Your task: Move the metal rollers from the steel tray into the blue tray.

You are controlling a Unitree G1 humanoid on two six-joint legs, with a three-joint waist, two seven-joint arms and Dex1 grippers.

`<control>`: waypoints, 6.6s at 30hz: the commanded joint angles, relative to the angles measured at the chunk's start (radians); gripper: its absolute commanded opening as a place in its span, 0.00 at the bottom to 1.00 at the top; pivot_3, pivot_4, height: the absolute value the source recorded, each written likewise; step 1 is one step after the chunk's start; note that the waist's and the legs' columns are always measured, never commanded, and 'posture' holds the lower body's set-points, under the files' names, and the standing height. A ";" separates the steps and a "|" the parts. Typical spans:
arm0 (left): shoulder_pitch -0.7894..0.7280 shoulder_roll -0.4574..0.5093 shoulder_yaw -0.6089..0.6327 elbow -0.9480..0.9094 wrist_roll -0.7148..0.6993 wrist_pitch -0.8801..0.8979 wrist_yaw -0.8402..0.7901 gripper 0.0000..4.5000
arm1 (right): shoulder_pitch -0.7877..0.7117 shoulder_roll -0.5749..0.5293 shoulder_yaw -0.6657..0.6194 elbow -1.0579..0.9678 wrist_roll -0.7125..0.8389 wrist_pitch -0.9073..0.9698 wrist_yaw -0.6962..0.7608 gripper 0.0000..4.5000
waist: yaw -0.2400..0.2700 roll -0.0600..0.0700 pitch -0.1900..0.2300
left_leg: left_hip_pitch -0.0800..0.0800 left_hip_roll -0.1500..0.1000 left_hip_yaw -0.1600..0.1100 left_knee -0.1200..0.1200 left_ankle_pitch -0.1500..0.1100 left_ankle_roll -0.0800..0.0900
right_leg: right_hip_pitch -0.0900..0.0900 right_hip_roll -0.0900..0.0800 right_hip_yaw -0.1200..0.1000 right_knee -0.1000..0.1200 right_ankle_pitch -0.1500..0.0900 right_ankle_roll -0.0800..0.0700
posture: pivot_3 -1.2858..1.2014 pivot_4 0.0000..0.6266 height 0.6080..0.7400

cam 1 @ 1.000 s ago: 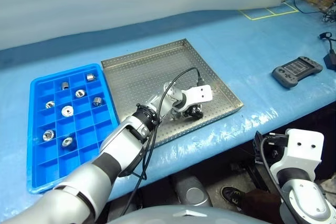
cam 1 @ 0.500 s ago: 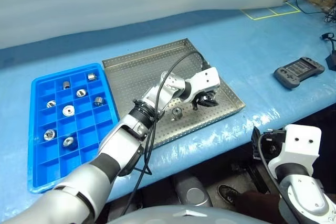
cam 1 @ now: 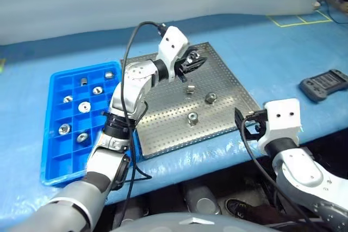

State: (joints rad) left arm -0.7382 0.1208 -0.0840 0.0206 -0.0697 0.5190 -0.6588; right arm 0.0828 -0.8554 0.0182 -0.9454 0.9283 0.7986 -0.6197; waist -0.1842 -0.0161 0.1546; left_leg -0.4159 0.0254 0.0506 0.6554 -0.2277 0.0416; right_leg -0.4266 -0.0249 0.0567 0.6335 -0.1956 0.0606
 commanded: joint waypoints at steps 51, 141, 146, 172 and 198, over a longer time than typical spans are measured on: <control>0.831 0.248 0.277 -0.846 -0.091 0.584 0.351 0.61 | -0.445 0.473 0.442 0.391 -0.674 -0.004 0.980 1.00 | 0.390 -0.002 -0.002 | -0.013 0.003 -0.009 0.008 -0.003 0.001 | -0.004 -0.005 -0.022 -0.005 0.001 -0.007 | 0.69 0.24 1.00; 0.758 0.147 -0.215 -0.472 -0.173 -0.198 0.142 1.00 | -0.323 0.785 0.105 0.702 -0.850 0.040 0.683 0.96 | 0.215 0.002 -0.005 | -0.014 0.003 -0.019 0.008 0.000 -0.003 | -0.001 -0.005 -0.032 -0.002 -0.001 -0.013 | 0.58 0.24 1.00; 0.765 0.150 -0.202 -0.479 -0.179 -0.192 0.143 1.00 | -0.315 0.786 0.115 0.698 -0.843 0.030 0.701 0.65 | 0.218 0.002 -0.005 | -0.014 0.003 -0.019 0.008 0.000 -0.003 | -0.001 -0.005 -0.032 -0.002 -0.001 -0.013 | 0.59 0.24 1.00; 0.971 0.151 -0.005 -0.673 -0.178 -0.192 0.320 1.00 | -0.710 0.862 0.268 0.935 -0.851 -0.071 0.852 0.38 | 0.354 0.004 -0.003 | -0.015 0.003 -0.022 0.003 0.001 -0.007 | -0.003 -0.003 -0.037 0.001 -0.004 -0.016 | 0.72 0.24 1.00; 0.894 0.169 -0.052 -0.629 -0.210 -0.159 0.252 1.00 | -0.456 0.838 0.095 0.665 -0.863 0.014 0.729 0.99 | 0.488 0.004 -0.004 | -0.017 0.003 -0.022 0.000 0.000 -0.016 | -0.005 -0.001 -0.045 -0.001 -0.009 -0.022 | 0.66 0.24 1.00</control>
State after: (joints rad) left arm 0.1676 0.2864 -0.1271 -0.6009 -0.2649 0.3647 -0.3912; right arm -0.3815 -0.0145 0.1623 -0.2137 0.0815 0.8176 0.1533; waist 0.3037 -0.0120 0.1504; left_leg -0.4328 0.0281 0.0282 0.6551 -0.2274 0.0253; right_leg -0.4319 -0.0257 0.0119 0.6319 -0.2044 0.0383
